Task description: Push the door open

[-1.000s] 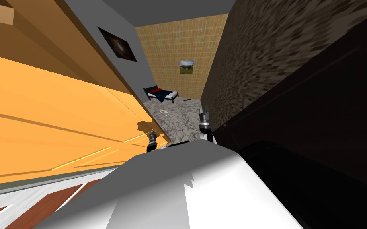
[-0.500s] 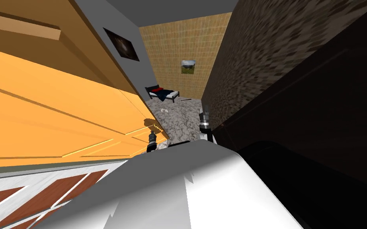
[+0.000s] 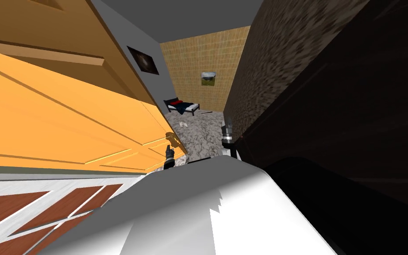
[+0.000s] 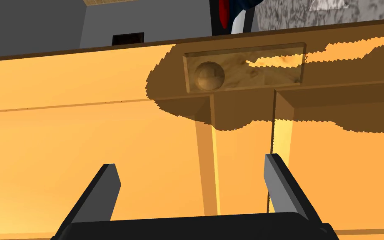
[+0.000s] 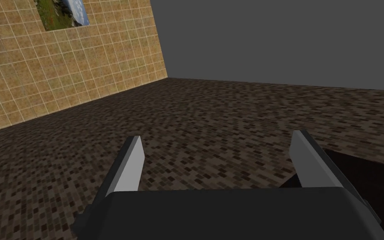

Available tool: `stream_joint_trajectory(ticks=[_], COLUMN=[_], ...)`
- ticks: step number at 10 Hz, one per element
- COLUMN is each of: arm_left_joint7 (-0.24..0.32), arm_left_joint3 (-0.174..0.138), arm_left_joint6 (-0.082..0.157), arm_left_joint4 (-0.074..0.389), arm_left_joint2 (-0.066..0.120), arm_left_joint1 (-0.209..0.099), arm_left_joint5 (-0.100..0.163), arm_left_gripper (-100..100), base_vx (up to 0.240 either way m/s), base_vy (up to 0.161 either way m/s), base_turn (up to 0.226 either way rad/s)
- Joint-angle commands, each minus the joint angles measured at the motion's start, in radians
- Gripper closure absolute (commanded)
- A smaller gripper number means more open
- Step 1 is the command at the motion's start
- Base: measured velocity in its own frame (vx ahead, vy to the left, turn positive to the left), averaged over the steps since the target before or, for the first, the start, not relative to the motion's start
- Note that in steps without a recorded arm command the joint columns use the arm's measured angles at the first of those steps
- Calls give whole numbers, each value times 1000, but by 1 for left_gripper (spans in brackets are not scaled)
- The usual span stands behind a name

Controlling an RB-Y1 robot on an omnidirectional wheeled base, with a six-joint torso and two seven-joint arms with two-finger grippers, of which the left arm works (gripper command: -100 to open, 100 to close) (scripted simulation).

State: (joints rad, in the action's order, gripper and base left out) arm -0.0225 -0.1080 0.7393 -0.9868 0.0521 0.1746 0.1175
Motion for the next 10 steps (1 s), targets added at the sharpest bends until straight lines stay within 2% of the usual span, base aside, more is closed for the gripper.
stream_joint_trajectory(ticks=[1,4,6,8,9,10], arm_left_joint7=[-2,-5,-7,-7,-7,-7], arm_left_joint3=[-3,-11,-16,-17,-17,-17], arm_left_joint6=[7,21,33,33,33,33], arm_left_joint4=[5,19,29,29,29,29], arm_left_joint2=[5,6,-2,-3,-3,-3], arm_left_joint1=[-3,-8,-11,-12,-12,-12], arm_left_joint5=[1,4,7,7,7,7], arm_left_gripper=[-100,-100,-100,-100,100,100], base_vx=[245,245,246,144,-16,-33], base_vy=[33,72,92,14,1,-1], base_turn=[-33,-30,-36,-8,-2,-12])
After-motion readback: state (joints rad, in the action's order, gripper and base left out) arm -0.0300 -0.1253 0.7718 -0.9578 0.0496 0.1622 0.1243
